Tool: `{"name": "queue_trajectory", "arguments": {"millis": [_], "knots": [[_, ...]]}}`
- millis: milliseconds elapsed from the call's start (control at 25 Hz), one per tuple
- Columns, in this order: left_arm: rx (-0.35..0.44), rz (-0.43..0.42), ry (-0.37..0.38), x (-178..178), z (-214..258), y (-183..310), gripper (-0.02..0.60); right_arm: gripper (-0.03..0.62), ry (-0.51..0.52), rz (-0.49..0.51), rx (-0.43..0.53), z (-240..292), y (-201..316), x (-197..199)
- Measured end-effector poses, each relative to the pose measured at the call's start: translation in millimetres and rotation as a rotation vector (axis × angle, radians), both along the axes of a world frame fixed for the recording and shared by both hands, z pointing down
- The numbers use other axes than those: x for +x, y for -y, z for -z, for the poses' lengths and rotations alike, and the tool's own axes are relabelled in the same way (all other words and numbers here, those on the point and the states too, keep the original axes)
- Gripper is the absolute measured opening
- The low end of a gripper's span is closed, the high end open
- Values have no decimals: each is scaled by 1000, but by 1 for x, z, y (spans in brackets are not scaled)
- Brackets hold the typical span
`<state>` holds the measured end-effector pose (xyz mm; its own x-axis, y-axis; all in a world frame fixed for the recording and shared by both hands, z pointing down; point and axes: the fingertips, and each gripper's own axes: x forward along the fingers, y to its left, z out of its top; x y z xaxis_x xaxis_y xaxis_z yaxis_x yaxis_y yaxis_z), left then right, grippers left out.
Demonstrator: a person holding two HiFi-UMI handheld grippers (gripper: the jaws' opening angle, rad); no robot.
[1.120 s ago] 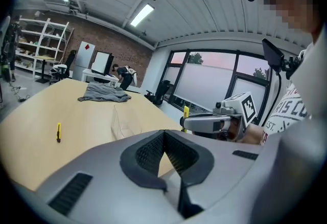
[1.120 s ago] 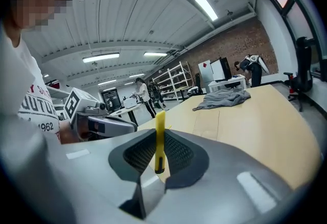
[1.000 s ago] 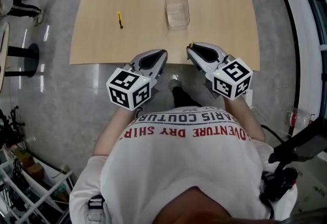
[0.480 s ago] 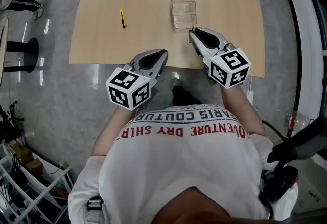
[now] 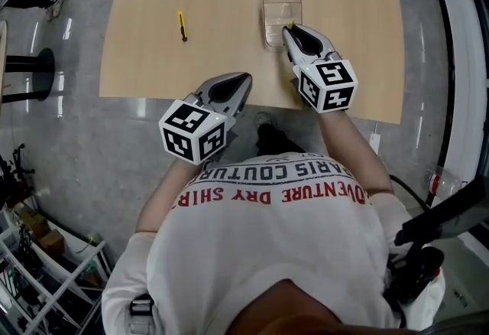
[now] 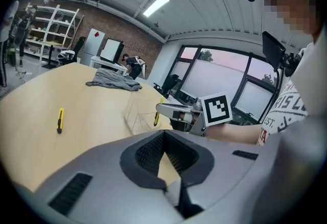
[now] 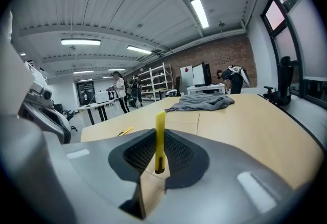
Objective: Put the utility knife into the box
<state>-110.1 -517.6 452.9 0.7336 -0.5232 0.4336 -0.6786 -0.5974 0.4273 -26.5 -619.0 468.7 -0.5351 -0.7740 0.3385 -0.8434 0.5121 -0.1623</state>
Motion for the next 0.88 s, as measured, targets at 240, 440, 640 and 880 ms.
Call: {"name": "queue_trajectory", "arguments": {"millis": [240, 440, 640, 880], "knots": [[-12, -6, 2, -5, 2, 4, 3, 46, -32, -19, 1, -15, 1, -10], [-29, -6, 4, -7, -3, 1, 2, 46, -54, -15, -39, -32, -1, -15], [-35, -8, -1, -8, -3, 2, 3, 46, -93, -12, -52, -38, -2, -21], [-33, 2, -3, -6, -10, 0, 2, 46, -111, -13, -57, -47, -5, -15]]}}
